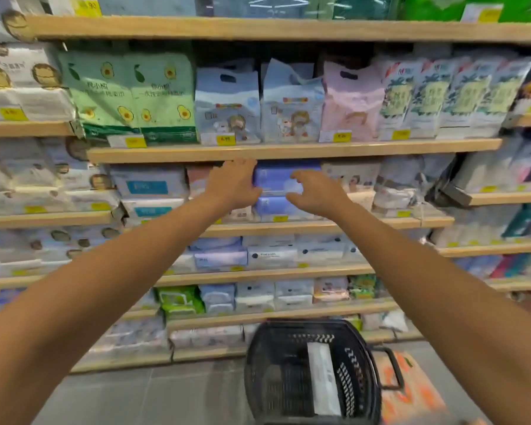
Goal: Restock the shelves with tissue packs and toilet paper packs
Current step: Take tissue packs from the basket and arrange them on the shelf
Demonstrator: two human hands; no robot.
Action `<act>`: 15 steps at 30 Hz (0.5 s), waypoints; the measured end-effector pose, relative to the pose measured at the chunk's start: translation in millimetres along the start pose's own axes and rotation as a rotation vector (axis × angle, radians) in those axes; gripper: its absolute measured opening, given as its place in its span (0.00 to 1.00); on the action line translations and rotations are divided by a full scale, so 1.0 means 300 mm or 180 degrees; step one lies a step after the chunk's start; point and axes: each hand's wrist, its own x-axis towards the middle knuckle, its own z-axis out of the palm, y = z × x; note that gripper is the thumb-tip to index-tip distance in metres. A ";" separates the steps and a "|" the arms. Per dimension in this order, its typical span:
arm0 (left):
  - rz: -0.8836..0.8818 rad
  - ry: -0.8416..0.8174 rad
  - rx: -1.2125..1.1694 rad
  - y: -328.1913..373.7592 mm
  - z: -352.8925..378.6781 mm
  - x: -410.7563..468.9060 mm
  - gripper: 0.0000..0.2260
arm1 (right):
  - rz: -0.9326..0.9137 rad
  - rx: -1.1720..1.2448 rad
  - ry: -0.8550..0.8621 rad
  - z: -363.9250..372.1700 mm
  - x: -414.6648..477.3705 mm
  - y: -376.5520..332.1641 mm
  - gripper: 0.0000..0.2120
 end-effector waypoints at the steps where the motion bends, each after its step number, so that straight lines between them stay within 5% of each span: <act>1: 0.0023 -0.0097 -0.0071 0.016 0.055 -0.010 0.24 | 0.0047 -0.0011 -0.0073 0.037 -0.020 0.034 0.26; 15: -0.0078 -0.1904 -0.0421 0.258 0.945 -0.067 0.27 | 0.0843 0.0418 -0.1640 0.693 -0.134 0.645 0.26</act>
